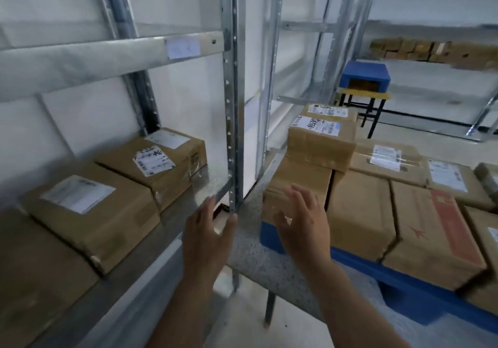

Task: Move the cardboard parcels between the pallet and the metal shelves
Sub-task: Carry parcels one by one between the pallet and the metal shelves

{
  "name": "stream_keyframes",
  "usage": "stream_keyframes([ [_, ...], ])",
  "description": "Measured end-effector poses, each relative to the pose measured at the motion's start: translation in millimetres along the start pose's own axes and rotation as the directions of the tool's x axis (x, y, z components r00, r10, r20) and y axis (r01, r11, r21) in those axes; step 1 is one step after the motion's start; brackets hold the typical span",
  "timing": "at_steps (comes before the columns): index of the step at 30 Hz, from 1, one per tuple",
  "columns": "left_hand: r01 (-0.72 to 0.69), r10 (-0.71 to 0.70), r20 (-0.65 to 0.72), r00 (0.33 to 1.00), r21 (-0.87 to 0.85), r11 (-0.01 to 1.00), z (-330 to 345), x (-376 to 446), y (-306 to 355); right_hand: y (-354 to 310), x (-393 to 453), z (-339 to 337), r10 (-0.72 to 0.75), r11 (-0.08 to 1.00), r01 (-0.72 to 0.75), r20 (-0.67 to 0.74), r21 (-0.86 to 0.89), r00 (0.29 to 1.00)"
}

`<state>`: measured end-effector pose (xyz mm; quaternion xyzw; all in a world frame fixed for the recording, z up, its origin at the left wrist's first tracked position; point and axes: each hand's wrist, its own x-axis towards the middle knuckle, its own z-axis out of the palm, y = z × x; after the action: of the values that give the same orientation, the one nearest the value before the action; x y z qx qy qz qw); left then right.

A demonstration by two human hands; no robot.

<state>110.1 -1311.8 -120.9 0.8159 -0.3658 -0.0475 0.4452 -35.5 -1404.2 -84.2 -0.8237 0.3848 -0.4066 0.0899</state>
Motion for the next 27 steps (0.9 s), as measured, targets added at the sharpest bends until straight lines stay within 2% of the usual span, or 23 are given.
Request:
stream_keyframes([
  [4, 0.012, -0.008, -0.109, 0.994, 0.028, 1.000, -39, -56, -3, -24, -32, -9, -0.078, 0.994, 0.068, 0.112, 0.090, 0.991],
  [9, 0.127, -0.093, -0.200, 0.975, 0.163, 0.979, -73, -137, -12, -43, -92, -30, -0.138, 0.978, 0.098, 0.217, 0.185, 0.966],
  [12, 0.181, -0.130, -0.273, 0.953, 0.169, 0.969, -87, -179, -12, -51, -121, -42, -0.179, 0.966, 0.121, 0.257, 0.227, 0.950],
  [17, 0.226, -0.148, -0.323, 0.935, 0.219, 0.949, -119, -221, -5, -87, -145, -59, -0.277, 0.928, 0.197, 0.234, 0.316, 0.932],
  [23, 0.215, -0.106, -0.426, 0.899, 0.215, 0.953, -163, -245, 2, -133, -154, -76, -0.357, 0.899, 0.291, 0.161, 0.328, 0.920],
  [27, 0.226, -0.097, -0.494, 0.864, 0.209, 0.952, -194, -278, -8, -172, -176, -80, -0.383, 0.896, 0.298, 0.233, 0.328, 0.894],
])
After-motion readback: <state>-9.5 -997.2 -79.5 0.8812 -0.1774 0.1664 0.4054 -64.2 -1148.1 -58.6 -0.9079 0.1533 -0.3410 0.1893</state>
